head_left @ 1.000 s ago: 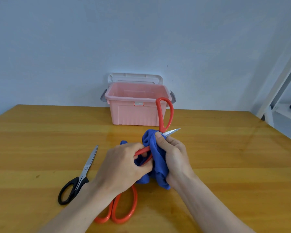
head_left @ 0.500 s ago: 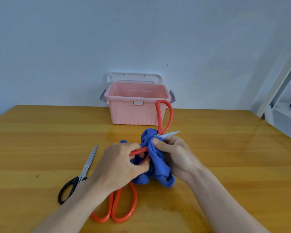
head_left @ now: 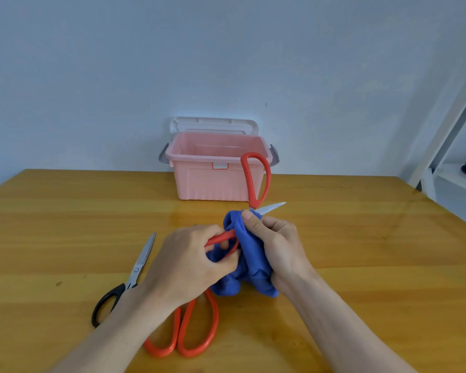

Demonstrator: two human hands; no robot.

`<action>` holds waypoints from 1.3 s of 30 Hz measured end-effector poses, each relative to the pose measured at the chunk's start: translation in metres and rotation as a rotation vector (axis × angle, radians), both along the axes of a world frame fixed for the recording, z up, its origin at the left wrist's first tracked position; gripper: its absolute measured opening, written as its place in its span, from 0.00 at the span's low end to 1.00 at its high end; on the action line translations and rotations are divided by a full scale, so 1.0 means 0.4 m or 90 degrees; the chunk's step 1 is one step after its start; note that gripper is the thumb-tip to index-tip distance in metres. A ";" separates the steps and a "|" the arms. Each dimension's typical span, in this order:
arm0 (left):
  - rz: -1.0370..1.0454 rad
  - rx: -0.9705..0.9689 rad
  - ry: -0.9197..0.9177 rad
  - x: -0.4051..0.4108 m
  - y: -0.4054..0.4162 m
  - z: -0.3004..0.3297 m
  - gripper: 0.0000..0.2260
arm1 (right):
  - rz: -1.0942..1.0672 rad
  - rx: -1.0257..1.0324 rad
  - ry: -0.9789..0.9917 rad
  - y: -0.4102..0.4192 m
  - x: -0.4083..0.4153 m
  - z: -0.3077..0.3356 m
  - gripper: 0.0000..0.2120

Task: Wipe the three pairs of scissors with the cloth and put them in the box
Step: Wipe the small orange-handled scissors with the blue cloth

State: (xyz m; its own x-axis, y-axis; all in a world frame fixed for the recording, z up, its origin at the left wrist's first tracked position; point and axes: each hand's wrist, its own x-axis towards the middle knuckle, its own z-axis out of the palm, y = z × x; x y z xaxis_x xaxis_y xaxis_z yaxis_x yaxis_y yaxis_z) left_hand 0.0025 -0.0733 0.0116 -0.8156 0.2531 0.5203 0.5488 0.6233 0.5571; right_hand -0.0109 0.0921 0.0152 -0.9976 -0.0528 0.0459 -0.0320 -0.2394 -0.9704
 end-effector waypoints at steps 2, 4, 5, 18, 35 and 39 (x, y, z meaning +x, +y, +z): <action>-0.016 -0.017 -0.019 -0.005 -0.010 -0.002 0.12 | 0.046 -0.003 -0.017 0.010 -0.006 -0.003 0.12; -0.026 -0.043 -0.021 -0.005 -0.017 0.001 0.11 | 0.100 -0.008 -0.035 0.021 -0.009 0.002 0.10; -0.031 -0.055 -0.019 -0.002 -0.017 0.006 0.11 | 0.121 -0.016 -0.043 0.027 -0.009 0.006 0.09; 0.003 0.015 0.028 0.015 0.012 0.005 0.11 | -0.044 0.025 0.051 -0.007 0.004 0.007 0.28; 0.036 0.043 0.013 0.001 0.007 -0.014 0.11 | 0.064 0.067 0.044 0.025 -0.004 0.004 0.11; 0.035 0.025 0.005 -0.003 0.000 -0.013 0.11 | 0.112 0.102 0.031 0.047 -0.014 0.002 0.07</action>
